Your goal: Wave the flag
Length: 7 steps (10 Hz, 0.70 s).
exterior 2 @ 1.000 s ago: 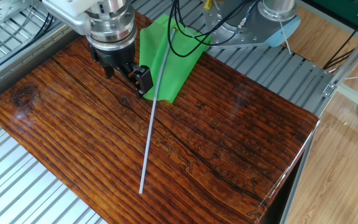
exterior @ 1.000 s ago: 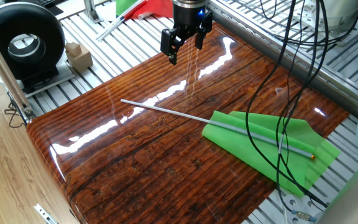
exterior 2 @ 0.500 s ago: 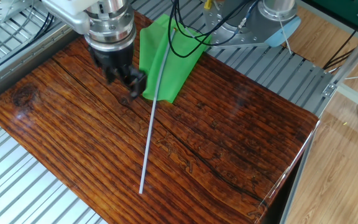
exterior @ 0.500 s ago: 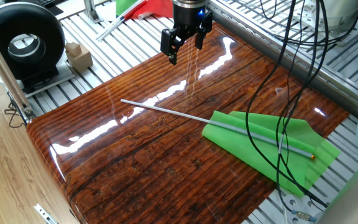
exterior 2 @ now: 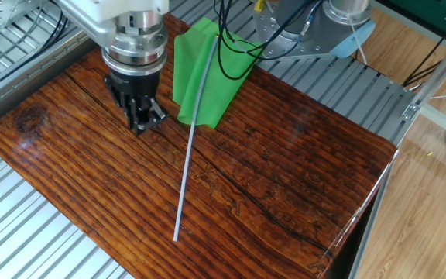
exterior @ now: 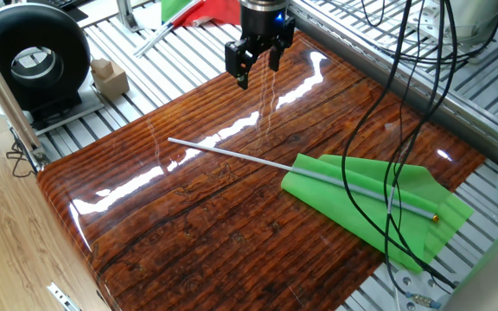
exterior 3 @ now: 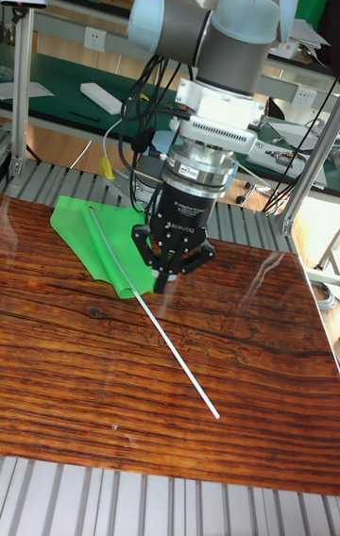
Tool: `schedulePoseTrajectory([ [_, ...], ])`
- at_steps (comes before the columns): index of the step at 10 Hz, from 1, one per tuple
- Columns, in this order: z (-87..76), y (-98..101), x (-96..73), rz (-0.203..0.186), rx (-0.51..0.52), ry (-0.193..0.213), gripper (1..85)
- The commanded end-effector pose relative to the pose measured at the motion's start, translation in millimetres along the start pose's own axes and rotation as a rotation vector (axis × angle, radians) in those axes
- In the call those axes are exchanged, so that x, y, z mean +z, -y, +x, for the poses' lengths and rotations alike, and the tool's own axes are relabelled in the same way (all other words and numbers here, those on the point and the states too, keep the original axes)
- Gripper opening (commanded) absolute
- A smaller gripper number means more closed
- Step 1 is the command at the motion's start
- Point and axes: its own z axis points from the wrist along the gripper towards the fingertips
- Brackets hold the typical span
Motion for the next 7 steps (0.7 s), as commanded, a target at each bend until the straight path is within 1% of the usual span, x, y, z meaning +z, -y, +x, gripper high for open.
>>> schedulePoseTrajectory([
  [1, -0.3, -24.3, 0.4, -0.085, -0.165, 0.005, 1.0],
  [2, 6.6, -26.7, 2.6, -0.080, -0.271, -0.023, 1.0],
  [3, 17.8, -29.2, 4.9, -0.072, -0.327, -0.059, 1.0],
  [4, 25.6, -25.4, 10.4, -0.026, -0.383, -0.079, 1.0],
  [5, 32.4, -21.6, 18.1, 0.023, -0.409, -0.091, 1.0],
  [6, 42.5, -31.7, 27.9, 0.012, -0.386, -0.096, 1.0],
  [7, 47.9, -44.9, 35.7, -0.023, -0.365, -0.089, 1.0],
])
